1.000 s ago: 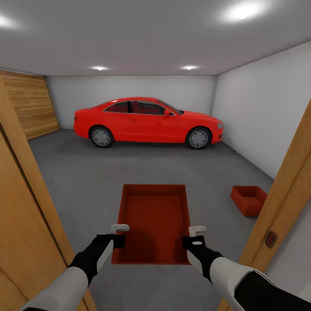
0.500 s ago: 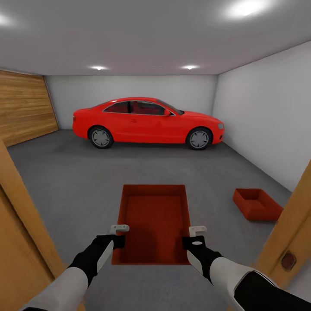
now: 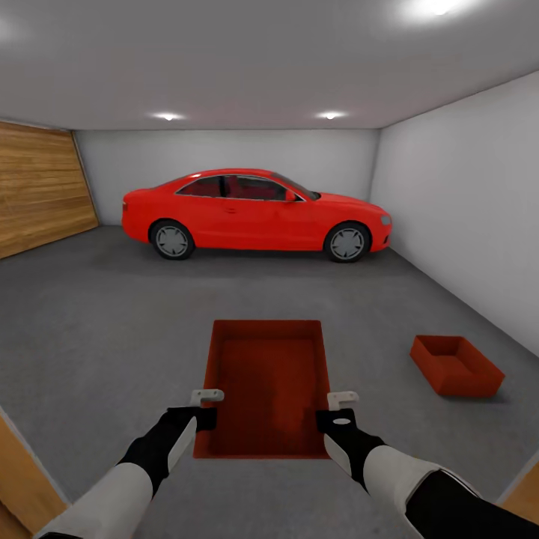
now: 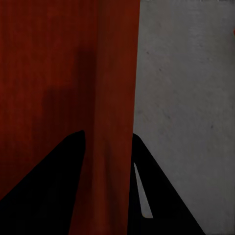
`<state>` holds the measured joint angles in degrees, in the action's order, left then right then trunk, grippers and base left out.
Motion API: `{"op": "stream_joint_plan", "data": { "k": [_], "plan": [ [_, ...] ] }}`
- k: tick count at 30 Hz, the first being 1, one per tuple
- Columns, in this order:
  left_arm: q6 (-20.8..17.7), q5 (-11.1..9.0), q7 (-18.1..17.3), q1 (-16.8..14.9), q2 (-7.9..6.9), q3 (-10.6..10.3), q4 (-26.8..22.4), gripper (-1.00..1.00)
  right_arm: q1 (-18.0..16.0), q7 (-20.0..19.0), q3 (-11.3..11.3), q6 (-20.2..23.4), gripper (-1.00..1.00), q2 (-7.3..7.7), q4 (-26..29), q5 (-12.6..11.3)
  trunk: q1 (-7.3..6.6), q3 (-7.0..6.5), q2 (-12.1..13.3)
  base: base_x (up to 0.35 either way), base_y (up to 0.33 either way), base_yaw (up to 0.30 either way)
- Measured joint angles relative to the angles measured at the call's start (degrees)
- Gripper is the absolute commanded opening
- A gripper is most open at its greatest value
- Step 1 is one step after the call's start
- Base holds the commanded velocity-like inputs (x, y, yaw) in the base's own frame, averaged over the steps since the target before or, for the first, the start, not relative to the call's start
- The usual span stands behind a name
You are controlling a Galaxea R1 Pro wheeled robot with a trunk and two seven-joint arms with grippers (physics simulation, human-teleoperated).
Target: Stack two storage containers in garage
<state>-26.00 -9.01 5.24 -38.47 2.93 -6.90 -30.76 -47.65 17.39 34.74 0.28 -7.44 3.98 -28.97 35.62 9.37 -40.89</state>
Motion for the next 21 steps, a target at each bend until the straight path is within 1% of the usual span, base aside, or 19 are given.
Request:
{"op": "stream_joint_plan", "data": {
  "k": [21],
  "plan": [
    [0.00, 0.02, 0.02, 0.02, 0.03, 0.02, 0.00, -1.00, 0.00, -0.03, 0.01, 0.00, -1.00, 0.02, -0.02, -0.01, 0.00, 0.00, 0.00, 0.322, 0.000, 0.000]
  ]
}}
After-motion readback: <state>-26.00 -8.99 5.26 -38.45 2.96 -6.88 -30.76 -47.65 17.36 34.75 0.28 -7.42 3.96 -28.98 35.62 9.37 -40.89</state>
